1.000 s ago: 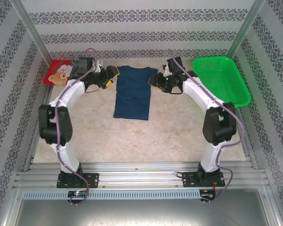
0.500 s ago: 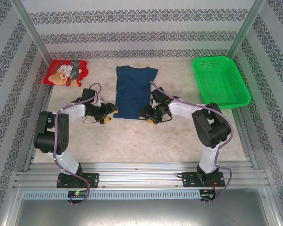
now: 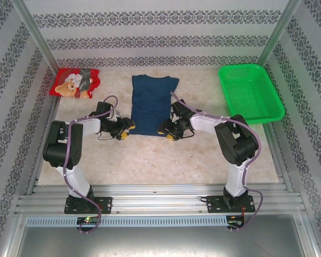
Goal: Fold and stack the t-shirts
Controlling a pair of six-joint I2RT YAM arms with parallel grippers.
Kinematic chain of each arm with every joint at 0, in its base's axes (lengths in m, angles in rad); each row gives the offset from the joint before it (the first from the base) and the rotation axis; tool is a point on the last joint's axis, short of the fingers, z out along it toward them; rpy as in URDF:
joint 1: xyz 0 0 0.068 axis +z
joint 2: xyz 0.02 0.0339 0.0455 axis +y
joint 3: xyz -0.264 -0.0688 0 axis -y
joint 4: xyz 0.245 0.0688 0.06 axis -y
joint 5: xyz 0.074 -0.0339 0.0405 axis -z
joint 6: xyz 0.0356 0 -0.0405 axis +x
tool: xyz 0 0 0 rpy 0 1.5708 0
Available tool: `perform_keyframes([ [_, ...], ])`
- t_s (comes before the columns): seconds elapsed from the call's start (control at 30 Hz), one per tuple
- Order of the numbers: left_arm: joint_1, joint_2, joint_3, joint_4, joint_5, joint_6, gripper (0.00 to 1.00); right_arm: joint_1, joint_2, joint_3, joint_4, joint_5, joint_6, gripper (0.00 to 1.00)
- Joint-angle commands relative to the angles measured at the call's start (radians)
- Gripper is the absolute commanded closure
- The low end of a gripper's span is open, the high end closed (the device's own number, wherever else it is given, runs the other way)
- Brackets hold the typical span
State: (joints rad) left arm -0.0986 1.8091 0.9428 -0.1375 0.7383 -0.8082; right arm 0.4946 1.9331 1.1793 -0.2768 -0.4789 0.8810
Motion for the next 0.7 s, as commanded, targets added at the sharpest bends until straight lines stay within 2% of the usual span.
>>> perform_keyframes([
  [0.0,-0.027,0.028,0.01,0.001,-0.021,-0.029,0.44,-0.014,0.043,0.038,-0.021,0.042,-0.011,0.48],
  [0.17,-0.053,0.068,0.043,0.055,-0.012,-0.069,0.54,-0.027,0.081,0.085,-0.041,0.047,-0.023,0.53],
  [0.4,-0.067,0.07,0.087,0.049,-0.01,-0.069,0.87,-0.041,0.096,0.121,-0.077,0.047,-0.04,0.91],
  [0.47,-0.074,0.048,0.078,0.041,-0.005,-0.068,0.98,-0.041,0.066,0.108,-0.087,0.045,-0.043,0.98],
  [0.67,-0.08,-0.122,-0.075,0.025,-0.024,-0.071,1.0,-0.025,-0.074,0.01,-0.143,0.032,-0.048,1.0],
])
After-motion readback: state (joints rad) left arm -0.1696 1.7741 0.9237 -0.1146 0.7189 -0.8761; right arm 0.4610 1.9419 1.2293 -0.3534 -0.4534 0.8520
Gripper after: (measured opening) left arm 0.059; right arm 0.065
